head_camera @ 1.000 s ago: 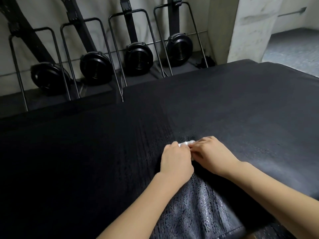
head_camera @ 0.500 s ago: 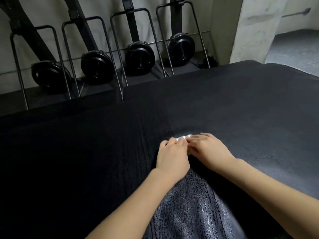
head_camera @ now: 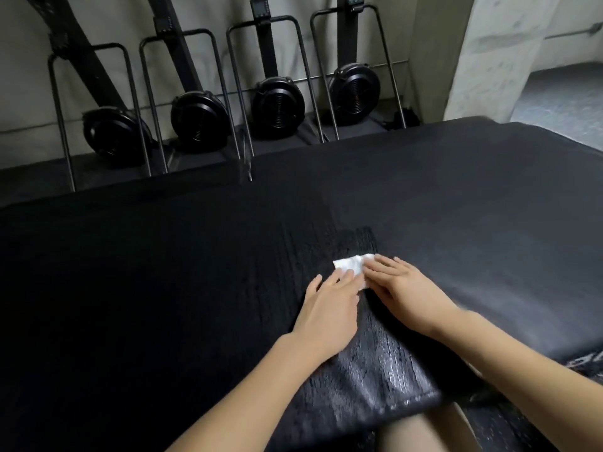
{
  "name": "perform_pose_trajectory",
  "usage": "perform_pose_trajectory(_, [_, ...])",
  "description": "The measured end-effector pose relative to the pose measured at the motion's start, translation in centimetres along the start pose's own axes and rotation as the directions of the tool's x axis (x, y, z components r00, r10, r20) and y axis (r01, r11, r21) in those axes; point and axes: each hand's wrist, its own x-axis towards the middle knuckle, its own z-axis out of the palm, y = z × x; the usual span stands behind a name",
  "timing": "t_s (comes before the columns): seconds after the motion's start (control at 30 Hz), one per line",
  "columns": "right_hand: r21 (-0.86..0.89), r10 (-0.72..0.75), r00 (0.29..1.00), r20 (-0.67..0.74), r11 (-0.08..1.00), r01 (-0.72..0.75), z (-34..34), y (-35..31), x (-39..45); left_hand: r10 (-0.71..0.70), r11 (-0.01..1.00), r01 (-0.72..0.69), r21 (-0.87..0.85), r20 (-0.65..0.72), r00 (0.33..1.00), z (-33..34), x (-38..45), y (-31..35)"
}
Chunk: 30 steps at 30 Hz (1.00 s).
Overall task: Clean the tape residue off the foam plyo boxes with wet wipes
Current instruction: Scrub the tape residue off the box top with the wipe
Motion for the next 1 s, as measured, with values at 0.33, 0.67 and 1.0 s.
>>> perform_pose_trajectory(0.33, [-0.062, -0.377, 0.921, -0.099, 0.926, 0.373, 2.6, -16.8, -12.9, 0.007, 0.971, -0.037, 0.235, 0.125, 0.992, -2.5, -22.8, -3.2])
perform_pose_trajectory(0.67, [-0.238, -0.37, 0.914, -0.168, 0.915, 0.327, 2.1, -17.8, -9.4, -0.157, 0.922, 0.126, 0.365, 0.057, 0.986, -7.6, -25.5, -6.8])
perform_pose_trajectory(1.0, [-0.196, -0.431, 0.83, -0.354, 0.902, 0.385, -7.2, -19.2, -3.2, 0.125, 0.936, -0.013, 0.352, -0.295, 0.947, -17.7, -22.5, -7.7])
